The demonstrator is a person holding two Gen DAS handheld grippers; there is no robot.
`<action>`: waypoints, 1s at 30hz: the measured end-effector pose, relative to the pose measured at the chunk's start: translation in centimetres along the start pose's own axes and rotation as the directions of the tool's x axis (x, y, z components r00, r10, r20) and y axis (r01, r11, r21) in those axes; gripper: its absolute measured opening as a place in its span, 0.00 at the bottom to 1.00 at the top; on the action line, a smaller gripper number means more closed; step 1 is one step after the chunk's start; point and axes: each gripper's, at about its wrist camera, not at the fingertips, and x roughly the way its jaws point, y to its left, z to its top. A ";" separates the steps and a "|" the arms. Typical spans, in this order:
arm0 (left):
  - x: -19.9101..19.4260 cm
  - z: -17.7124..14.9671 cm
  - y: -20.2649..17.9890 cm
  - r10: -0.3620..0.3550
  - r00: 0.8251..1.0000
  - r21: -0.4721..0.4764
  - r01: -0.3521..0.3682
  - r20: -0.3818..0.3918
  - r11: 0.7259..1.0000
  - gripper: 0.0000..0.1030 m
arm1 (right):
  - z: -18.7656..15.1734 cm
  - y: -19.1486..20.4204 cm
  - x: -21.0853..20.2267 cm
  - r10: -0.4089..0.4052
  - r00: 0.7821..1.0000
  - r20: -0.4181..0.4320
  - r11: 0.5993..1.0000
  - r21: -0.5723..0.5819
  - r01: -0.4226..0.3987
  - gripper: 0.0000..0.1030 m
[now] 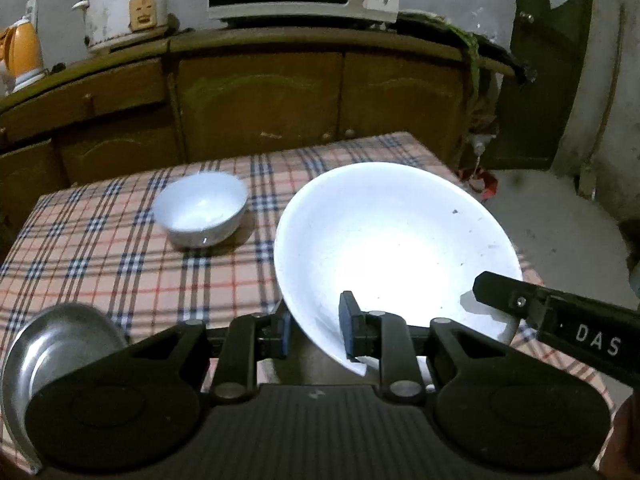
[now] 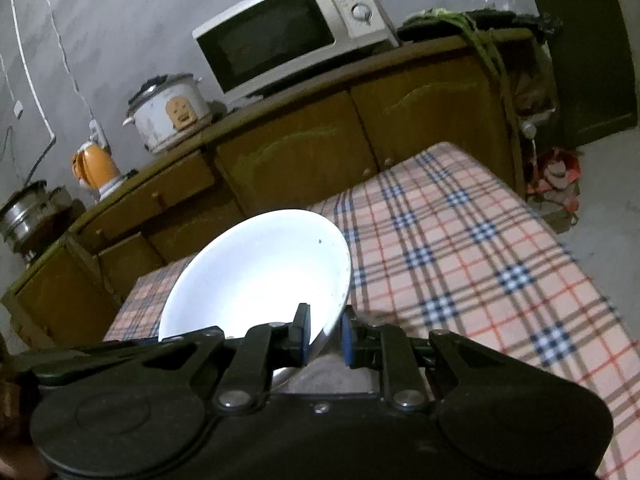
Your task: Organize plates and bowls
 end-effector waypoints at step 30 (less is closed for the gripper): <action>4.7 -4.4 -0.1 0.023 0.995 0.076 -0.015 -0.100 0.997 0.30 | -4.6 -2.2 5.2 -0.063 0.987 -0.148 0.998 0.023 0.067 0.21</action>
